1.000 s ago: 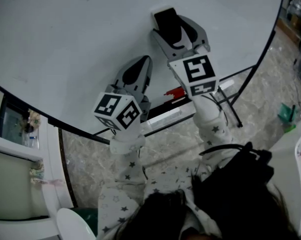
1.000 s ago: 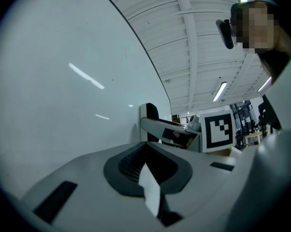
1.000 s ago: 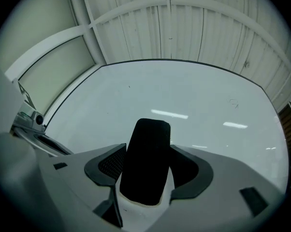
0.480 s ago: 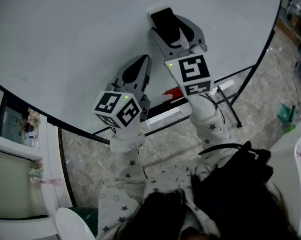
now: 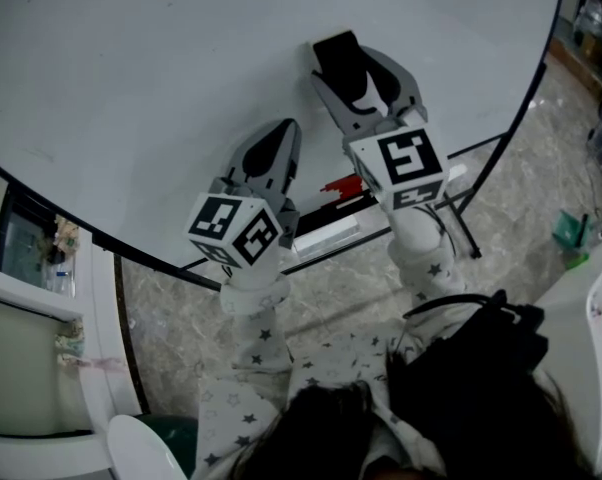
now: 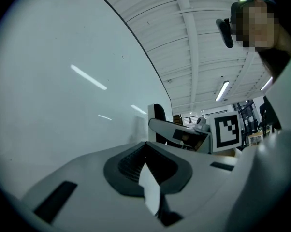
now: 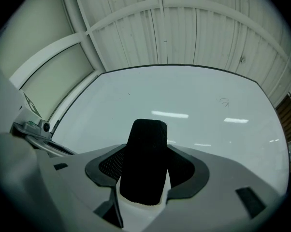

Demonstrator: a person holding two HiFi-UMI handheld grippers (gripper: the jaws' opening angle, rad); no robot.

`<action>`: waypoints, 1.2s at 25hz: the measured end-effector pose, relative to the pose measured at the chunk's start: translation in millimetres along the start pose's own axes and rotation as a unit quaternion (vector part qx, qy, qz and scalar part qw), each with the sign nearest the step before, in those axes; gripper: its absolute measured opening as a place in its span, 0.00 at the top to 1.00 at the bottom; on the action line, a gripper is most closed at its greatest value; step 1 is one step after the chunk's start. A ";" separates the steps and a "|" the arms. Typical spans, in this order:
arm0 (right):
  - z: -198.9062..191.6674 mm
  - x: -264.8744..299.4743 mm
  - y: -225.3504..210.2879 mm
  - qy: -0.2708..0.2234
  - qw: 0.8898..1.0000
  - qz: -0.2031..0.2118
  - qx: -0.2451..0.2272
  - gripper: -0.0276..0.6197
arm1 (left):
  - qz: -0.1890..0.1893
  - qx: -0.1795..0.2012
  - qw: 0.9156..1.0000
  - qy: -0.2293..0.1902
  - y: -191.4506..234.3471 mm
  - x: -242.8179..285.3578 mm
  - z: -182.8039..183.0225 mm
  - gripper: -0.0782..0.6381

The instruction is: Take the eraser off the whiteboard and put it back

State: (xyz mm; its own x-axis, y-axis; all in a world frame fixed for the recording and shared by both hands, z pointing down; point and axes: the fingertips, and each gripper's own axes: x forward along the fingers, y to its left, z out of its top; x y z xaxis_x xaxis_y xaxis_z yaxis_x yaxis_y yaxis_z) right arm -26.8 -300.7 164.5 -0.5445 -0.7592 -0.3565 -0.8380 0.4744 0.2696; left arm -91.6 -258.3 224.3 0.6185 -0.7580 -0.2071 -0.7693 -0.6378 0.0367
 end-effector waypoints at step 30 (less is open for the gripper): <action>-30.8 -116.2 -3.5 0.051 0.995 0.005 0.089 0.56 | -0.011 -0.053 0.999 0.008 -68.0 -21.4 -33.2 0.89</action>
State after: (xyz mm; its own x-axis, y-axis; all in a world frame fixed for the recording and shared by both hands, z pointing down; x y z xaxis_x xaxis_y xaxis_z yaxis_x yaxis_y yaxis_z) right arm 40.5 -227.9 232.5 -0.5534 -0.7917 -0.2589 -0.8310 0.5458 0.1074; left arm -47.2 -203.3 258.7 0.6376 -0.7457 -0.1936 -0.7354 -0.6640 0.1357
